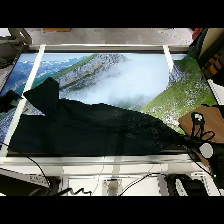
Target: Fold the clothes and pants, and hang the long-sleeved shirts on hangers.
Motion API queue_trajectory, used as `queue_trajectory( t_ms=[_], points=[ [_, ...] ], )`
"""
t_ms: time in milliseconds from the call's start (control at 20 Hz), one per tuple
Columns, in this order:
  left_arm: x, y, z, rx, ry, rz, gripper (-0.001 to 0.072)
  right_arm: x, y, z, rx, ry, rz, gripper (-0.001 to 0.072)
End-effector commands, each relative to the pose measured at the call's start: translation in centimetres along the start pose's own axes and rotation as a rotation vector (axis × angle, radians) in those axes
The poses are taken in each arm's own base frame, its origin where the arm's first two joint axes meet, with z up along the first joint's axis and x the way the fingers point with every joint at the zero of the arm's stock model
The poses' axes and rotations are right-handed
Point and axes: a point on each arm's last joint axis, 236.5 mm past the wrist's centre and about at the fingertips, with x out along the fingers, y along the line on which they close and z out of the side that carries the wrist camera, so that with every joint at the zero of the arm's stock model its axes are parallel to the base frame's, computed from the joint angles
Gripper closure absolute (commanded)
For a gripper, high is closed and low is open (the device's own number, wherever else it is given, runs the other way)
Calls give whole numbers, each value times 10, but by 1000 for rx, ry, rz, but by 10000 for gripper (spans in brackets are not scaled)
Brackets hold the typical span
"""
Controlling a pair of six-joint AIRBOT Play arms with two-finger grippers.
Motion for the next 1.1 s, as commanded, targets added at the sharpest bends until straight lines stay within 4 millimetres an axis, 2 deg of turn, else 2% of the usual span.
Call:
queue_trajectory(
  t_ms=[0, 150, 200, 250, 450, 500, 550, 600, 700, 800, 900, 950, 1050],
  points=[
    [38, -2, -13, -84, 54, -55, 73, 0, 1, 0, 5, -1, 6, 674],
    [61, -6, -12, -72, 34, -48, 109, 0, 2, 0, 6, -1, 9, 674],
    [66, -11, -10, -64, 20, -47, 173, 0, 2, 0, 6, -1, 9, 674],
    [69, -15, -7, -55, 3, -46, 207, 0, 2, 0, 6, -1, 9, 674],
    [77, -30, 9, -53, -77, -44, 211, 0, 4, 0, 10, 0, 16, 674],
    [79, -32, 8, -48, -79, -45, 244, 0, 4, 0, 10, 0, 15, 675],
    [81, -33, 7, -46, -75, -45, 335, 0, 4, 0, 10, 0, 15, 675],
    [82, -34, 5, -44, -71, -45, 465, 0, 4, 0, 10, 0, 15, 674],
    [83, -32, 5, -42, -68, -40, 577, 0, 4, 0, 11, 0, 17, 674],
    [83, -32, 3, -45, -62, -40, 588, 0, 6, 0, 16, -2, 26, 674],
    [81, -31, -1, -46, -43, -42, 646, 0, 7, 2, 20, -9, 32, 674],
    [78, -32, 1, -53, -47, -49, 687, 0, 9, 3, 23, -12, 36, 674],
    [65, -39, 14, -35, -98, -63, 688, -1, 11, 7, 28, -28, 46, 674]
  ],
)
